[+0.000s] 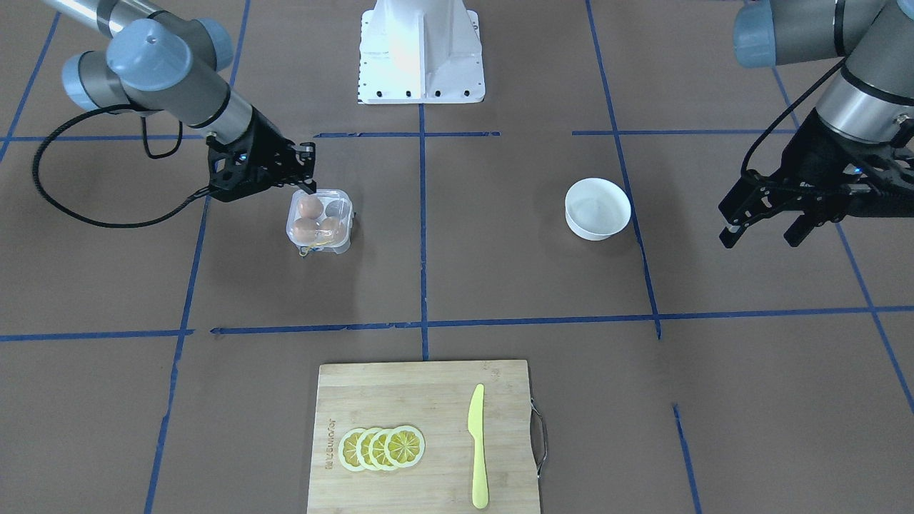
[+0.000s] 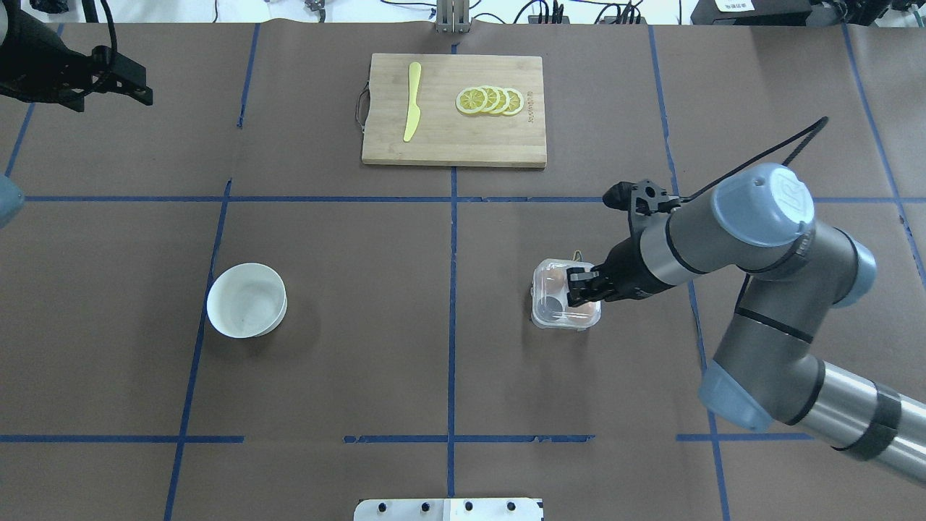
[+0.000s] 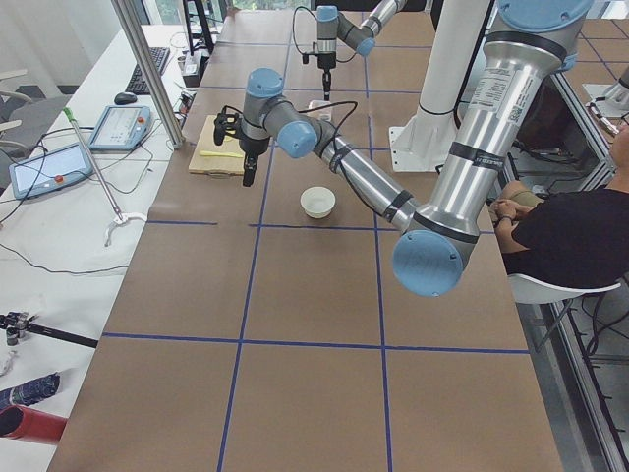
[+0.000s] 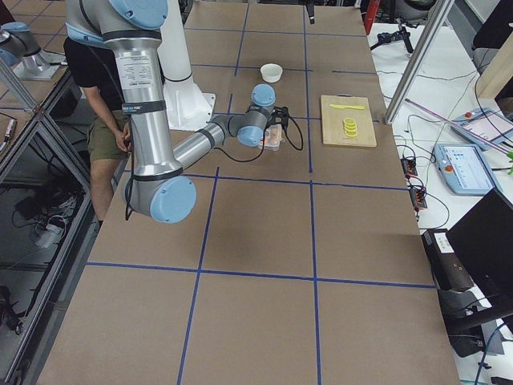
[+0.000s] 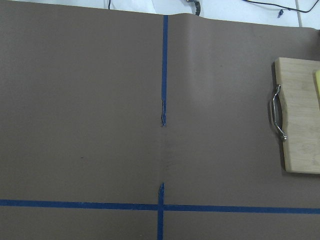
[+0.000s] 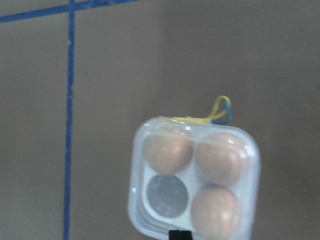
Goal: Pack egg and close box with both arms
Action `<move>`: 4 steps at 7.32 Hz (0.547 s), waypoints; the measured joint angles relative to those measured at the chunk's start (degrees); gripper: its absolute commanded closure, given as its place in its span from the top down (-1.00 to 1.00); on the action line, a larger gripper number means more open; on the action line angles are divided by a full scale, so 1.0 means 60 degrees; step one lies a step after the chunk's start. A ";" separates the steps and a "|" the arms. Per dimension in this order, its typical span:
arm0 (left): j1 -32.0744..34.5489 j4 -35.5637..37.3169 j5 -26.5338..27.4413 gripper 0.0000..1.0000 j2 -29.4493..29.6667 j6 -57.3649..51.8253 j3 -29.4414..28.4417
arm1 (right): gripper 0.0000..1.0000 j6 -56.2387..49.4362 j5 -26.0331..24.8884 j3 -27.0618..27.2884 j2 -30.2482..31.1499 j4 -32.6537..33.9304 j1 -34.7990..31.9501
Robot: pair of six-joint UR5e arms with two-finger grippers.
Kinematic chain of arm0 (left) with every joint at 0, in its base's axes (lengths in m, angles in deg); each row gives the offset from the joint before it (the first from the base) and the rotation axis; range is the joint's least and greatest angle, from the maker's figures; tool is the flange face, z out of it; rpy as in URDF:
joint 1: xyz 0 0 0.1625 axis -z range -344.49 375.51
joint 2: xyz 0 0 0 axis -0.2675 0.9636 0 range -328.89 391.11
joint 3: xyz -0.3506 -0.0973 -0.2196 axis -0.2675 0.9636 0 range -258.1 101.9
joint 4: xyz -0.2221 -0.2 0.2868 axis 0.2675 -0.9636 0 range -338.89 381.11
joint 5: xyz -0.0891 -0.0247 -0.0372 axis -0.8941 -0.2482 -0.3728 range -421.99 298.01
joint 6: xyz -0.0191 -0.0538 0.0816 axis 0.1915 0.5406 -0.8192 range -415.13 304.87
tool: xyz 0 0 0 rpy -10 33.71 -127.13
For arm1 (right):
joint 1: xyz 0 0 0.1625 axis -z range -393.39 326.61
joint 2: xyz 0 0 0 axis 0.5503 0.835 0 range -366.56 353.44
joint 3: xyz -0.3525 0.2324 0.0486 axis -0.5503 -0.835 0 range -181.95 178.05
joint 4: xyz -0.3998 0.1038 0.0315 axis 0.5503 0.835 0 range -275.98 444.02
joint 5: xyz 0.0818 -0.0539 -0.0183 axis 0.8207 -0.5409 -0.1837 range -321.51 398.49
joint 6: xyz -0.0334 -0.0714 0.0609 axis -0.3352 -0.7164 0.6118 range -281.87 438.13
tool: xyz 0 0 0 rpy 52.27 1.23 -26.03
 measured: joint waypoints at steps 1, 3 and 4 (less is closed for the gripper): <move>0.0046 -0.0034 -0.0053 1.00 -0.0077 -0.0107 -0.0086 | -0.44 0.0057 -0.0115 -0.0279 -0.0855 0.0491 0.0105; 0.0089 -0.0317 -0.0090 1.00 -0.0441 -0.0497 -0.0192 | 1.00 0.0304 -0.0329 -0.0403 -0.1697 0.0858 0.0197; 0.0254 -0.0464 -0.0105 1.00 -0.0763 -0.1108 -0.0230 | 1.00 0.0631 -0.0576 -0.0250 -0.1793 0.0952 0.0181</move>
